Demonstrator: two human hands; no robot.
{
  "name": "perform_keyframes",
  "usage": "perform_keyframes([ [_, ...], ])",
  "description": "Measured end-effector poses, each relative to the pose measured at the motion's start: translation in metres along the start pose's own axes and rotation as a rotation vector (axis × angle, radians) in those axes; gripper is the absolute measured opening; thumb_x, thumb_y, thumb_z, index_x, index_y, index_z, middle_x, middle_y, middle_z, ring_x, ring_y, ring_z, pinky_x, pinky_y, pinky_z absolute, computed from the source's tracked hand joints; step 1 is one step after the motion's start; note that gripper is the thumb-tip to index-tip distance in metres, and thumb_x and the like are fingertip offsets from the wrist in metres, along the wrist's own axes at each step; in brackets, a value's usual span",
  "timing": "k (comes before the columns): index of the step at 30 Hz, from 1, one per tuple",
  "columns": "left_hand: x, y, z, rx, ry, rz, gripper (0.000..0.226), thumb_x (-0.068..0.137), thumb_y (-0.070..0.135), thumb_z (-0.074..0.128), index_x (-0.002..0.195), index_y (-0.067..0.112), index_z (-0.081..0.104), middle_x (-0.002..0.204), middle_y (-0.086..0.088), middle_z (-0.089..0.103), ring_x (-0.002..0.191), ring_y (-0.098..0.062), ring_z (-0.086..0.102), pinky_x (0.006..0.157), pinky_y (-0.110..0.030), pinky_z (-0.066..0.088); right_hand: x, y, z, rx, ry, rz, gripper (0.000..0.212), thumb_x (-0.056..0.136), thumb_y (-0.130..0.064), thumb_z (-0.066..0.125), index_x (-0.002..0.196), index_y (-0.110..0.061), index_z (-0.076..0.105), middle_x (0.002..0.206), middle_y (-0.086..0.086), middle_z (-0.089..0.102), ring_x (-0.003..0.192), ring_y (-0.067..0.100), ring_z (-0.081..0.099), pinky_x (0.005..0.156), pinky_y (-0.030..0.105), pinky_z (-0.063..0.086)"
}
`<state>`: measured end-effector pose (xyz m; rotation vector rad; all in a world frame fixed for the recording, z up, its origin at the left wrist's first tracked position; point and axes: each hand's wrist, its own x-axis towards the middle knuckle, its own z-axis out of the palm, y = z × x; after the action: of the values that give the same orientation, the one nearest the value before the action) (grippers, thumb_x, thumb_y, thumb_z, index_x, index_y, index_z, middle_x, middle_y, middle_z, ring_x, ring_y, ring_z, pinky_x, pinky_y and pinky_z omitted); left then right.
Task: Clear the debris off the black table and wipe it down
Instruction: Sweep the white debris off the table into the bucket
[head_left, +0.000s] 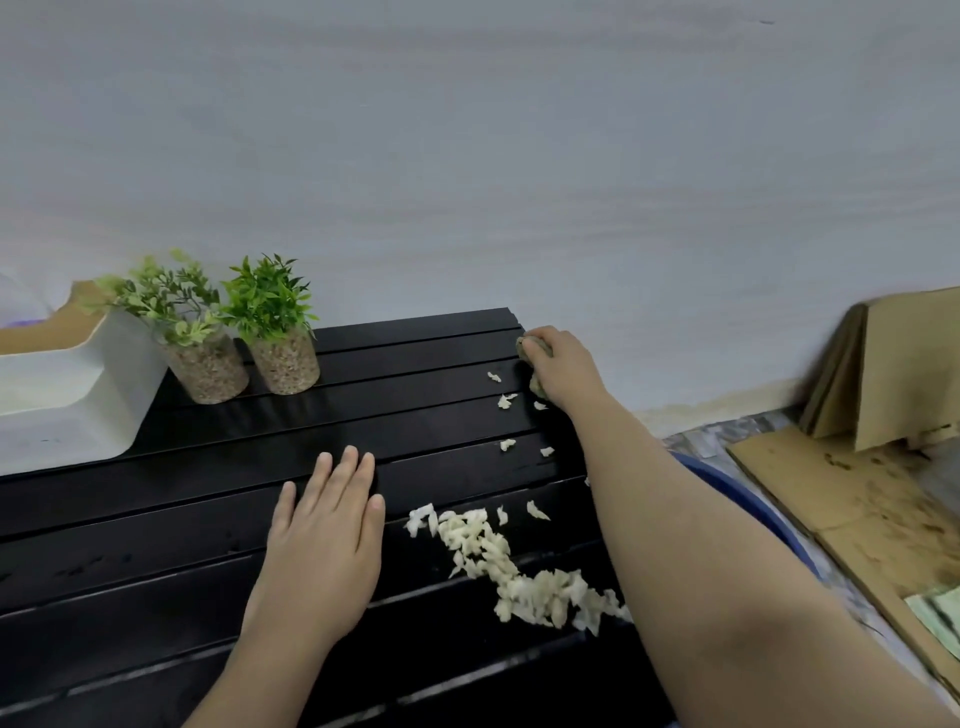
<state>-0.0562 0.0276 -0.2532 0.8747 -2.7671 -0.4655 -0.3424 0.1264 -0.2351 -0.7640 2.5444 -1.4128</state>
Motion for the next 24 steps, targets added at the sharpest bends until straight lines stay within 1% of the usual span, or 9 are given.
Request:
perform_keyframes([
  [3, -0.001, 0.001, 0.0, 0.011, -0.004, -0.006, 0.054, 0.093, 0.043, 0.008, 0.145, 0.03, 0.003, 0.154, 0.017, -0.004, 0.133, 0.004, -0.019, 0.115, -0.03, -0.01, 0.013, -0.002, 0.004, -0.023, -0.044, -0.024, 0.02, 0.094, -0.025, 0.044, 0.102, -0.013, 0.059, 0.077, 0.001, 0.058, 0.031, 0.008, 0.046, 0.048, 0.02, 0.039],
  [5, -0.001, 0.002, -0.001, 0.013, -0.007, -0.009, 0.054, 0.093, 0.043, 0.008, 0.145, 0.03, 0.002, 0.154, 0.017, -0.005, 0.133, 0.004, -0.02, 0.115, -0.031, -0.011, 0.014, -0.006, 0.004, -0.09, -0.102, -0.074, 0.024, 0.092, -0.029, 0.044, 0.104, -0.016, 0.06, 0.071, -0.001, 0.057, 0.043, 0.01, 0.052, 0.058, 0.021, 0.042],
  [6, -0.001, 0.002, -0.001, 0.015, -0.009, -0.009, 0.054, 0.093, 0.043, 0.007, 0.145, 0.029, 0.002, 0.154, 0.017, -0.005, 0.133, 0.004, -0.02, 0.116, -0.031, -0.01, 0.011, -0.006, 0.003, -0.112, -0.137, -0.091, 0.03, 0.091, -0.031, 0.046, 0.116, -0.019, 0.058, 0.076, -0.004, 0.059, 0.055, 0.01, 0.055, 0.064, 0.017, 0.044],
  [8, -0.002, 0.002, -0.002, 0.019, -0.011, -0.005, 0.054, 0.093, 0.043, 0.007, 0.145, 0.029, 0.003, 0.154, 0.017, -0.005, 0.134, 0.003, -0.019, 0.116, -0.031, -0.01, 0.004, -0.003, -0.003, -0.177, -0.223, -0.138, 0.048, 0.09, -0.028, 0.051, 0.137, -0.022, 0.042, 0.108, -0.004, 0.06, 0.087, 0.014, 0.058, 0.076, 0.001, 0.036],
  [11, -0.002, 0.002, -0.001, 0.015, -0.002, -0.007, 0.054, 0.093, 0.043, 0.009, 0.145, 0.028, 0.006, 0.154, 0.016, -0.003, 0.134, 0.003, -0.018, 0.115, -0.031, -0.01, -0.011, -0.002, -0.015, -0.275, -0.333, -0.248, 0.053, 0.09, -0.02, 0.056, 0.139, -0.026, 0.038, 0.138, 0.001, 0.049, 0.124, 0.018, 0.045, 0.098, 0.019, 0.029],
  [15, -0.003, 0.002, 0.0, 0.016, 0.005, -0.004, 0.055, 0.093, 0.044, 0.008, 0.145, 0.028, 0.007, 0.153, 0.017, -0.002, 0.134, 0.004, -0.017, 0.115, -0.031, -0.009, -0.049, -0.012, -0.02, -0.255, -0.532, -0.411, 0.046, 0.089, -0.018, 0.06, 0.133, -0.026, 0.048, 0.133, -0.003, 0.054, 0.12, 0.013, 0.049, 0.101, 0.023, 0.034],
  [18, -0.001, 0.001, 0.0, 0.019, 0.022, -0.004, 0.055, 0.092, 0.044, 0.008, 0.145, 0.028, 0.009, 0.154, 0.016, 0.001, 0.134, 0.003, -0.016, 0.115, -0.031, -0.009, -0.065, -0.015, -0.024, -0.157, -0.66, -0.467, 0.042, 0.088, -0.015, 0.062, 0.128, -0.024, 0.053, 0.127, -0.006, 0.057, 0.115, 0.005, 0.05, 0.1, 0.012, 0.034],
  [21, 0.0, 0.001, 0.001, 0.017, 0.036, -0.001, 0.057, 0.091, 0.045, 0.006, 0.145, 0.028, 0.011, 0.154, 0.015, 0.003, 0.134, 0.004, -0.015, 0.115, -0.031, -0.009, -0.048, -0.021, -0.03, 0.081, -0.453, -0.337, 0.04, 0.088, -0.004, 0.059, 0.124, -0.02, 0.056, 0.12, -0.002, 0.059, 0.11, 0.008, 0.054, 0.091, 0.004, 0.036],
  [24, 0.0, 0.001, 0.0, 0.009, 0.027, -0.001, 0.056, 0.091, 0.044, 0.007, 0.145, 0.027, 0.011, 0.155, 0.015, 0.004, 0.133, 0.004, -0.015, 0.115, -0.03, -0.009, -0.026, -0.021, -0.016, -0.119, -0.31, -0.259, 0.039, 0.091, -0.014, 0.054, 0.129, -0.022, 0.052, 0.131, 0.0, 0.055, 0.12, 0.016, 0.049, 0.097, 0.016, 0.033],
])
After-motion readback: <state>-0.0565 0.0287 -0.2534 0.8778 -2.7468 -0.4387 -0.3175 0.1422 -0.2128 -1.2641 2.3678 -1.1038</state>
